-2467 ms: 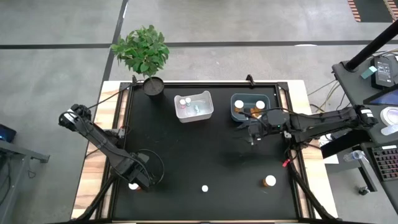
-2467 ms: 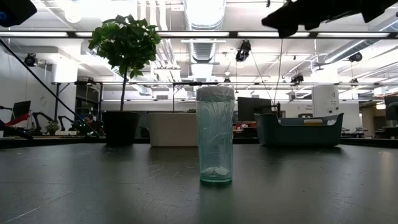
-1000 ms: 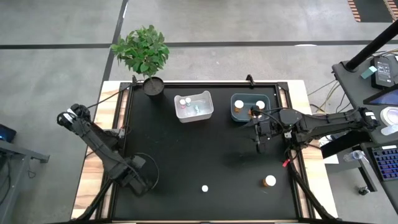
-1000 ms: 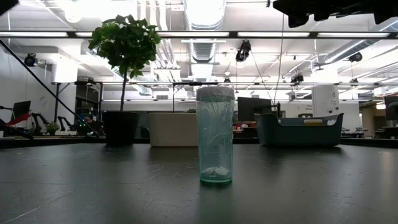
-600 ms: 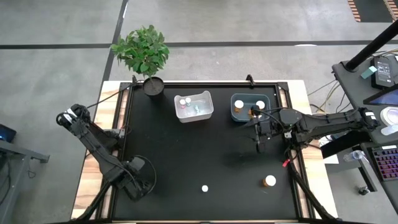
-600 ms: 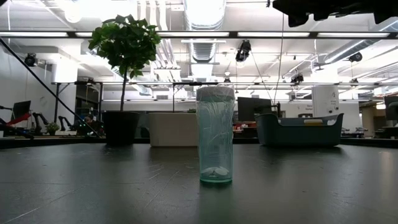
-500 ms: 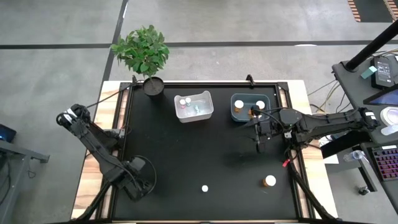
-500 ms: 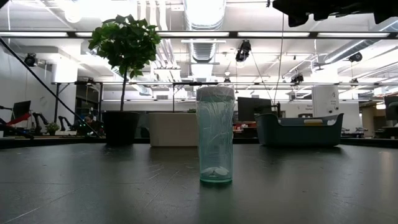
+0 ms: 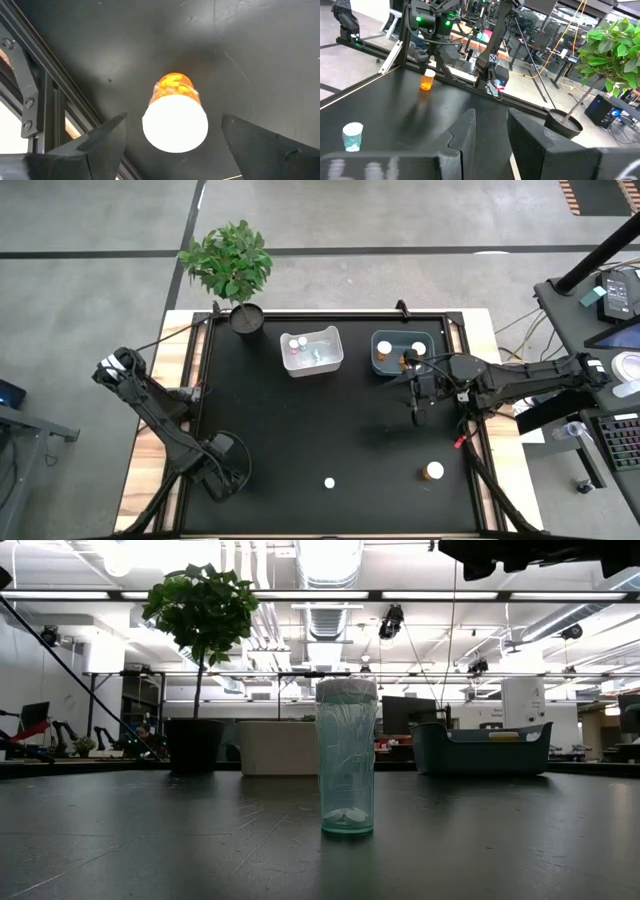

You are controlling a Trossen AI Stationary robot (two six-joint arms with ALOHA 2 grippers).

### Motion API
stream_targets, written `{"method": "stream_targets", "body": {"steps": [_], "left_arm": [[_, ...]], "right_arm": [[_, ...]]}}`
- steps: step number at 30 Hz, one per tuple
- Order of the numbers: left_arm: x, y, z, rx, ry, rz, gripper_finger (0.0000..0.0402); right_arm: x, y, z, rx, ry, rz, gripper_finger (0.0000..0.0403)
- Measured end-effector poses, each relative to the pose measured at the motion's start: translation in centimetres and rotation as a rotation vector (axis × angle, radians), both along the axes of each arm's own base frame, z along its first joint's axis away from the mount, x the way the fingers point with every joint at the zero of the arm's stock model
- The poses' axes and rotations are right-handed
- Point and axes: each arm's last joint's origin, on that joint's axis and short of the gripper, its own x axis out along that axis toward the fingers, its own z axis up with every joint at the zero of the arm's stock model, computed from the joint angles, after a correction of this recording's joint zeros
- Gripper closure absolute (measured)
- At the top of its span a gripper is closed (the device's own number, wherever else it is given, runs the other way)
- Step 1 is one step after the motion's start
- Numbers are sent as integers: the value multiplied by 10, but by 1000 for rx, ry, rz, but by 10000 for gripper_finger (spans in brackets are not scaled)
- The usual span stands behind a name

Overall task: Pick and place medicine bottles into bin by pill shape (circle, oval)
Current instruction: Put the orange capsule bottle into the blue bin

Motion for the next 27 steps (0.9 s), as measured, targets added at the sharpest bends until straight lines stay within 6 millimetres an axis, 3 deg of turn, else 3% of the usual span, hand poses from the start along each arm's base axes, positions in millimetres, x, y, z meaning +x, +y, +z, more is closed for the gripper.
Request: {"method": "stream_targets", "body": {"steps": [19,27], "left_arm": [[-5,-5,-2,-10,-3,-31,100],[-5,-6,-20,-54,-42,-31,101]], "right_arm": [[0,0,0,-5,-1,0,298],[0,0,0,-6,0,-1,298]]}}
